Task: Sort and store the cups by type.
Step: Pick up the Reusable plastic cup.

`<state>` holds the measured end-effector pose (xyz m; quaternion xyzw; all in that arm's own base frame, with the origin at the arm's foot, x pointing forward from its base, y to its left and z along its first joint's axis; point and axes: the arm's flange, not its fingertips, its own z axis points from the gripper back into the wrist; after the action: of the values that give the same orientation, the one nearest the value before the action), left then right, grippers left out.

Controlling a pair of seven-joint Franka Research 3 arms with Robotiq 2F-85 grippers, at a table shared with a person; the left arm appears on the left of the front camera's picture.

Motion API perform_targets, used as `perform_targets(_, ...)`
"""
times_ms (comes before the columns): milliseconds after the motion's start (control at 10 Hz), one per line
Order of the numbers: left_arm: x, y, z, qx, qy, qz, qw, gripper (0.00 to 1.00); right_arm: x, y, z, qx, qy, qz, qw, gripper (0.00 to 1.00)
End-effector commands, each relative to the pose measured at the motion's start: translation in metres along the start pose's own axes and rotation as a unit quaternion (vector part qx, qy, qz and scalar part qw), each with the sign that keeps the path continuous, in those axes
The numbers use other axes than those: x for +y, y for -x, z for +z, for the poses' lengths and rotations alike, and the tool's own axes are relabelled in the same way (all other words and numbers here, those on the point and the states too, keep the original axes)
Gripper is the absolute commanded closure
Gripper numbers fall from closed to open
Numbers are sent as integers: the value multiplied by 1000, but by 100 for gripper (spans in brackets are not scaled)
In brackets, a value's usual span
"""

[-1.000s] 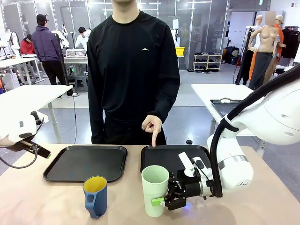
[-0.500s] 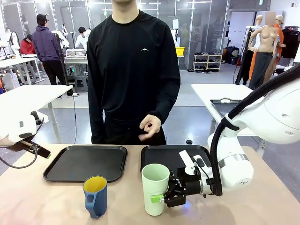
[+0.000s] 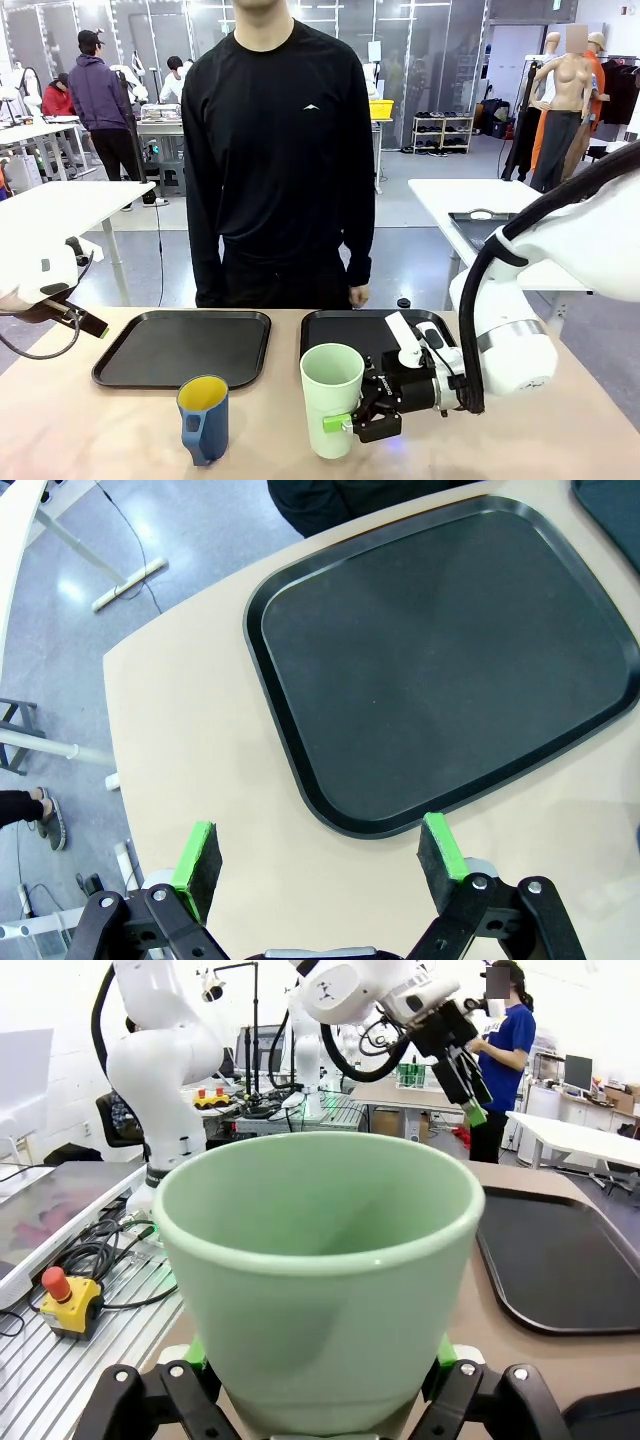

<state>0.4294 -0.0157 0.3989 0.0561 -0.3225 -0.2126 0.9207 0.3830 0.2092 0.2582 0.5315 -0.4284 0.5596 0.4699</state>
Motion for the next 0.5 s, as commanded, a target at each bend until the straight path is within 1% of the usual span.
perform_targets(0,1,0,0,-1,-2,-2,1000,0,25,15,-7,10,12,33,999,57)
perform_targets(200,1,0,0,-1,-2,-2,1000,0,22,14,-6,19,15,34,999,57)
perform_targets(300,1,0,0,-1,-2,-2,1000,0,13,-13,-1,8,-1,12,1000,57)
perform_targets(400,1,0,0,-1,-2,-2,1000,0,13,-13,-1,8,-1,12,1000,57)
